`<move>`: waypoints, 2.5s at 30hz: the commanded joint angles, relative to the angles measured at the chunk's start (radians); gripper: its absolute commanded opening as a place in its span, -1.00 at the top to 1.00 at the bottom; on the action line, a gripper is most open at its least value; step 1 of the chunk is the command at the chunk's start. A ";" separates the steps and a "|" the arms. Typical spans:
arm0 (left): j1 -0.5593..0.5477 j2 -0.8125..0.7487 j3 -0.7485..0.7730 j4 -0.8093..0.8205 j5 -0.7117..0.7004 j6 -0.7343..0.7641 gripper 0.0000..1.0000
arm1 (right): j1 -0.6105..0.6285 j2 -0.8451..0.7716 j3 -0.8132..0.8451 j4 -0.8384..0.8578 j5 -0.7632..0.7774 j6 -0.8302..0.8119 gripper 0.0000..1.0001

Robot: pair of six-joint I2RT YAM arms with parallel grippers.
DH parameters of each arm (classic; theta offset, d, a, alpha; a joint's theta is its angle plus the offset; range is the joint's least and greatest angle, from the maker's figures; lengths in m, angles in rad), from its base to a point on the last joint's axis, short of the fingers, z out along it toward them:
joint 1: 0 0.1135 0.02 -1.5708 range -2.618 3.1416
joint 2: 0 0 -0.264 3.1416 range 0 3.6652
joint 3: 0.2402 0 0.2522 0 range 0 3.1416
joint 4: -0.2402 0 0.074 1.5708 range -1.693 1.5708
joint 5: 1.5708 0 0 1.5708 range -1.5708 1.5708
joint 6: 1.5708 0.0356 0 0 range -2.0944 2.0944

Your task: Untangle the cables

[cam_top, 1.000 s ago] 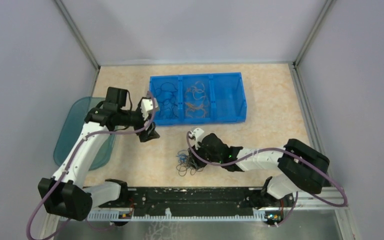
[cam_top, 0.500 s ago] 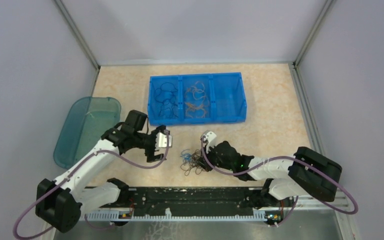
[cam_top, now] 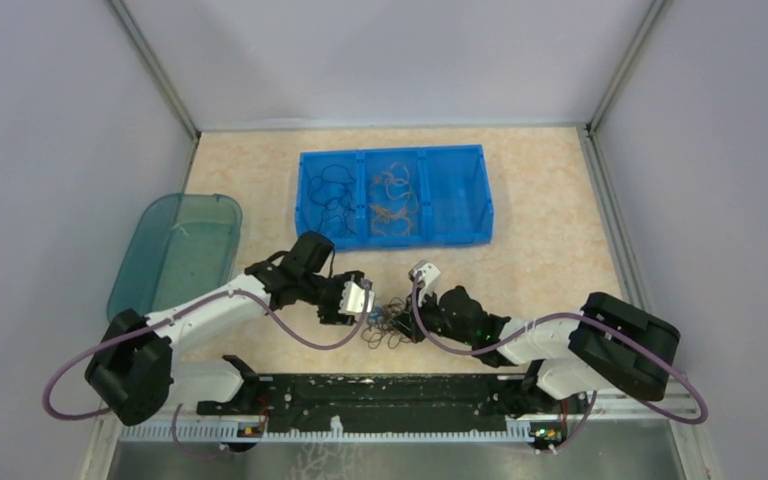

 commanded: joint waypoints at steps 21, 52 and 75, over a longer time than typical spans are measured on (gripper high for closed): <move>-0.112 0.200 -0.037 0.262 -0.093 -0.081 0.05 | -0.022 0.003 -0.083 0.194 0.001 0.046 1.00; 0.027 -0.345 0.364 0.059 -0.557 0.055 1.00 | -0.040 -0.165 -0.028 -0.186 0.148 0.050 0.93; 0.168 -0.058 0.630 0.024 -0.475 -0.255 1.00 | -0.040 -0.529 0.042 -0.384 0.239 0.023 0.16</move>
